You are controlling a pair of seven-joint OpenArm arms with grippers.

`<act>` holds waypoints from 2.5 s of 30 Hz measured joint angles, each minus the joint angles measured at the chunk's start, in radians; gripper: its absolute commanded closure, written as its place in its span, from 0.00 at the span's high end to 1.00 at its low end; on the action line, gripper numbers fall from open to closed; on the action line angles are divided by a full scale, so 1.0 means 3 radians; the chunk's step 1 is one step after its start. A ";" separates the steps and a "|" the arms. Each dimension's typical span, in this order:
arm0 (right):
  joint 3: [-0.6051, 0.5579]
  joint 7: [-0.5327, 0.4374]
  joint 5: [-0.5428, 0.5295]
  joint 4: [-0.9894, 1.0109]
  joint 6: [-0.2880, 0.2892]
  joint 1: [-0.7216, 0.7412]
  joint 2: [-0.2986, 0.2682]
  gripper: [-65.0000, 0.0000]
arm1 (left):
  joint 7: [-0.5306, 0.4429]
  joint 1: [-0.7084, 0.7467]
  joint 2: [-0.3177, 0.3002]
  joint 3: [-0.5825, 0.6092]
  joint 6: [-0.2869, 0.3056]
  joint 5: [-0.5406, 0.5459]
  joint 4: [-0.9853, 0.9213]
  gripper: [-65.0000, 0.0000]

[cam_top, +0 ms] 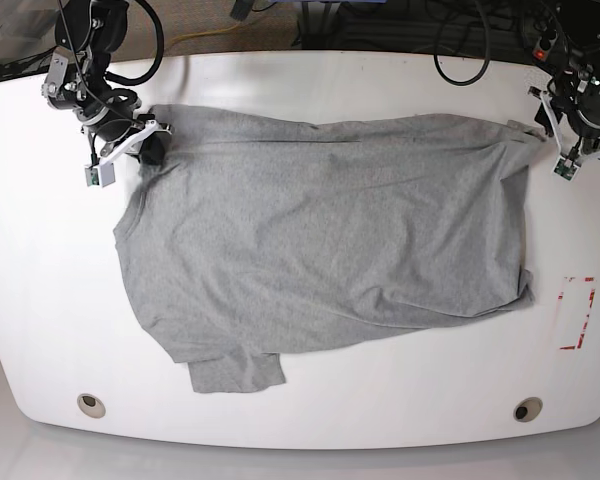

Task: Fold the T-shirt properly
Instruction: 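Open the left gripper and release the shirt corner, then regrasp the shirt edge with the left gripper and pull it outward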

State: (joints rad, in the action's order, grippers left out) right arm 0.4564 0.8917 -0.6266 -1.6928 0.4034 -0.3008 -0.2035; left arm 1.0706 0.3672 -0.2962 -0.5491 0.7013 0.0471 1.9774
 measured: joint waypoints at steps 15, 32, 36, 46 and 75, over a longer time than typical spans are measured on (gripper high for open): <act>-0.0015 -0.0003 0.0004 -0.0019 -0.0009 0.0009 -0.0004 0.00 | 0.0022 -0.0264 0.0441 -0.0467 -0.0004 0.0109 -0.0393 0.60; -0.0017 -0.0001 0.0003 -0.0020 -0.0008 0.0028 -0.0004 0.00 | 0.0031 -0.0268 0.0413 -0.0243 -0.0004 0.0510 -0.0857 0.60; -0.0015 -0.0001 0.0005 -0.0020 -0.0009 0.0028 -0.0008 0.00 | 0.0028 -0.0276 0.0406 -0.0154 -0.0004 0.0506 -0.0857 0.60; -0.0017 -0.0001 0.0003 -0.0020 -0.0008 0.0036 -0.0005 0.00 | 0.0039 -0.0379 0.0355 -0.0051 -0.0014 0.0500 -0.0974 0.60; -0.0022 0.0001 -0.0022 -0.0020 0.0020 0.0056 0.0098 0.00 | 0.0005 -0.0436 -0.0614 0.0430 0.0018 -0.0547 -0.0155 0.30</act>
State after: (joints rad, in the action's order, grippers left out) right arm 0.4500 0.8921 -0.6331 -1.6989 0.4095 -0.2840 -0.1741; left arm 1.0721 0.2363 -0.4805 -0.4202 0.7067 -0.1169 1.9308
